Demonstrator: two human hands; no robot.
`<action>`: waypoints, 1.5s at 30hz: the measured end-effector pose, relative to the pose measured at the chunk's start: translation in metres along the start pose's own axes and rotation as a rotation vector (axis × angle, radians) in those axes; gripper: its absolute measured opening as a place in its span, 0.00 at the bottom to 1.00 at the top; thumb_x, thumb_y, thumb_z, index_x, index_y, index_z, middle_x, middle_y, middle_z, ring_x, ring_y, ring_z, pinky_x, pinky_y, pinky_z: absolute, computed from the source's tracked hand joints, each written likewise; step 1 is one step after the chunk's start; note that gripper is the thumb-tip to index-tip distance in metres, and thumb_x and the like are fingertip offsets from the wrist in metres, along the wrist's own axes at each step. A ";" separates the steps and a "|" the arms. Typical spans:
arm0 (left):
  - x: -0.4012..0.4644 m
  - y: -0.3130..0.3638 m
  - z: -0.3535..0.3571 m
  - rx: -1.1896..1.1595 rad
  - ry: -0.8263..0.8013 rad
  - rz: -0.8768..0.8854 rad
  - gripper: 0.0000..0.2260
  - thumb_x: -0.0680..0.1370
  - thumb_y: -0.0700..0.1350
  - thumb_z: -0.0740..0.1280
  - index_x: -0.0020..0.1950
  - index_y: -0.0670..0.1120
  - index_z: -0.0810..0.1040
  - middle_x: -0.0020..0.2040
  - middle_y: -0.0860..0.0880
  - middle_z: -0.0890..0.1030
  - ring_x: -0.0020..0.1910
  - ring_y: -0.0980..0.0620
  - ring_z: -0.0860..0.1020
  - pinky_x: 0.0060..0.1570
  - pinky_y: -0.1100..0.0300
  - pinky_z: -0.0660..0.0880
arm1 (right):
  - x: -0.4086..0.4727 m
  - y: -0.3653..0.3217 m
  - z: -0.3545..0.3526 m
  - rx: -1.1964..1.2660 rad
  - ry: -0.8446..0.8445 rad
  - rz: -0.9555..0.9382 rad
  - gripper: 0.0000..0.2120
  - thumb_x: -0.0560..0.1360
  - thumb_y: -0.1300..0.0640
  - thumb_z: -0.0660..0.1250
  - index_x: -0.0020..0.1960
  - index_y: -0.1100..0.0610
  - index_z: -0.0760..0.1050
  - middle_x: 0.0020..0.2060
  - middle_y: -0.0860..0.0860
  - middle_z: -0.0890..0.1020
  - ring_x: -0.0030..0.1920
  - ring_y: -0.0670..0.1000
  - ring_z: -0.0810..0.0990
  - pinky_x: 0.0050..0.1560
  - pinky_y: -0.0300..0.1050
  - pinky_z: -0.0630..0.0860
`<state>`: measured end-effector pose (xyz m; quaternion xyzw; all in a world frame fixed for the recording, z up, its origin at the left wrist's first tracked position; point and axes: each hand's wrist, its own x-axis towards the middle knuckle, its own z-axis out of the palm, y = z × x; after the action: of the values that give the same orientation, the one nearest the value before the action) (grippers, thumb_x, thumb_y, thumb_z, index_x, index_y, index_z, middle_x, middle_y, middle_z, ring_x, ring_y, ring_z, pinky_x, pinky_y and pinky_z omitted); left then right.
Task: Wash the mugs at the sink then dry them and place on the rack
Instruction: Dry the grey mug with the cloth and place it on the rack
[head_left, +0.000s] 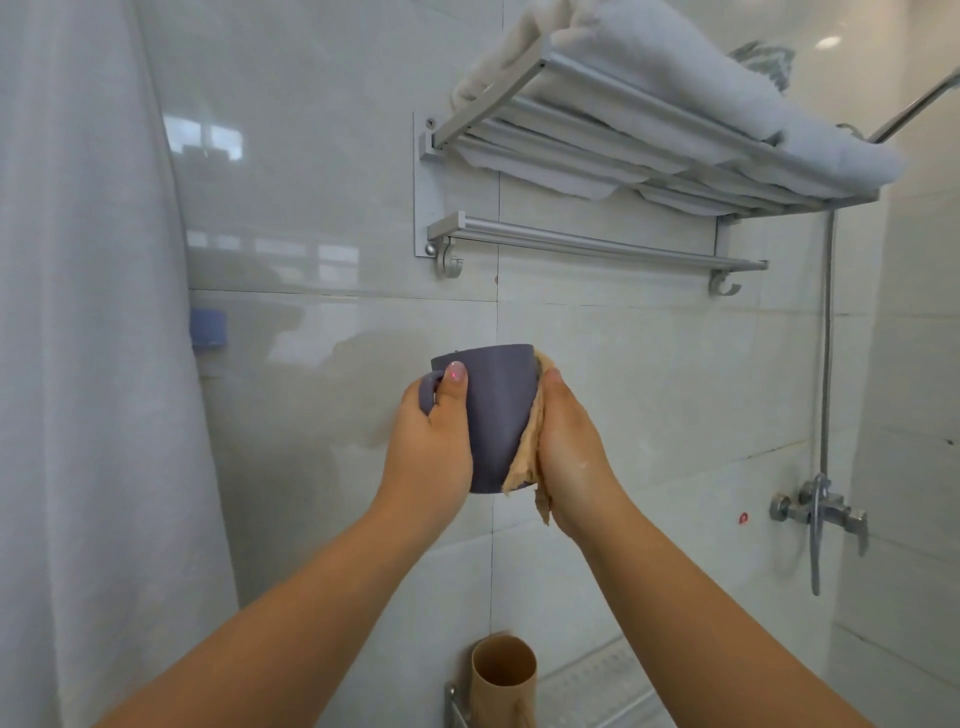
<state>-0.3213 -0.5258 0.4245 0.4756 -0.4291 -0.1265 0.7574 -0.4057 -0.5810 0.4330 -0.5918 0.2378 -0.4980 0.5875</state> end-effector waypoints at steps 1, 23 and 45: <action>0.000 -0.003 0.002 0.017 0.019 0.015 0.10 0.82 0.55 0.56 0.48 0.52 0.72 0.46 0.52 0.79 0.44 0.55 0.78 0.44 0.58 0.75 | 0.000 0.006 0.003 -0.083 0.033 -0.112 0.14 0.83 0.47 0.48 0.56 0.47 0.72 0.50 0.48 0.81 0.48 0.47 0.80 0.46 0.47 0.79; 0.004 0.009 -0.010 -0.170 -0.222 -0.393 0.23 0.79 0.65 0.53 0.58 0.50 0.76 0.53 0.48 0.82 0.52 0.45 0.81 0.54 0.43 0.79 | 0.010 -0.006 -0.015 -0.055 -0.032 -0.048 0.18 0.83 0.45 0.49 0.56 0.50 0.76 0.49 0.49 0.82 0.45 0.46 0.79 0.40 0.42 0.76; 0.010 -0.006 -0.027 -0.023 -0.491 -0.256 0.23 0.67 0.52 0.77 0.59 0.47 0.78 0.53 0.48 0.85 0.54 0.48 0.82 0.54 0.47 0.79 | -0.007 -0.023 -0.018 -0.283 -0.312 -0.289 0.15 0.83 0.48 0.50 0.65 0.42 0.70 0.63 0.38 0.74 0.66 0.42 0.72 0.71 0.46 0.65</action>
<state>-0.2931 -0.5180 0.4202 0.4725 -0.5348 -0.3373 0.6140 -0.4310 -0.5785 0.4489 -0.7656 0.1245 -0.4412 0.4512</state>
